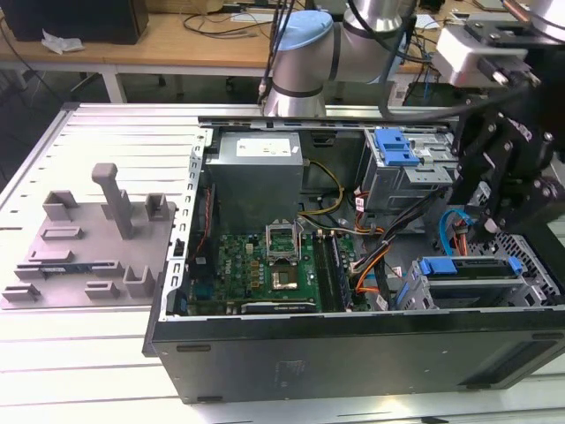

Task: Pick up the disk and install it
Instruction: 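Insert the first disk wire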

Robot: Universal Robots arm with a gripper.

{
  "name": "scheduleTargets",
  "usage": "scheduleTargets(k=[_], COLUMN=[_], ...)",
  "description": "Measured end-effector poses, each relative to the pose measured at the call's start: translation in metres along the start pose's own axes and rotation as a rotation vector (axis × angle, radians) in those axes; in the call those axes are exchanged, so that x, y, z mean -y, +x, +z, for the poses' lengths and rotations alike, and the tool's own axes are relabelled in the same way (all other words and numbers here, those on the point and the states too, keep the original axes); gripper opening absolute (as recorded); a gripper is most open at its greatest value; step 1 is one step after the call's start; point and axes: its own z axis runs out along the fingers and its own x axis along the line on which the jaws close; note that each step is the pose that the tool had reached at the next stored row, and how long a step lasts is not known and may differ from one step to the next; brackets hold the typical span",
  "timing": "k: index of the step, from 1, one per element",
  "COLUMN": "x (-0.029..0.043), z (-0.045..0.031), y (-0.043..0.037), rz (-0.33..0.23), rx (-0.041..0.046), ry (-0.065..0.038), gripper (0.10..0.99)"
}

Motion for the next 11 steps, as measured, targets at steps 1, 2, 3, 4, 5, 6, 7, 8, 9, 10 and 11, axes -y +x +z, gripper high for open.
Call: scheduleTargets(k=[1,2,3,4,5,6,7,8,9,10,11], x=[0.0012,0.0104,0.015,0.0207,0.0262,0.0303,0.0341,0.0402,0.0442,0.0484,0.0519], z=[-0.0002,-0.0005,-0.0005,-0.0006,-0.0007,-0.0006,-0.0007,-0.0008,-0.0008,-0.0008,-0.0009], y=[-0.0043,-0.0164,-0.0186,-0.0207,-0.0225,-0.0234,-0.0242,-0.0249,-0.0252,-0.0257,-0.026], rz=[0.0,0.0,0.0,0.0,0.0,0.0,0.0,0.0,0.0,0.0,0.0], rx=[-0.0041,-0.0304,-0.0439,-0.0572,-0.0649,-0.0689,-0.0732,-0.0803,-0.0848,-0.0904,-0.0969], ry=[0.0,-0.001,-0.001,-0.002,-0.002,-0.003,-0.003,-0.004,-0.005,-0.005,-0.006], gripper=[0.565,0.565,0.565,0.565,0.565,0.565,0.565,0.565,0.565,0.565,0.565])
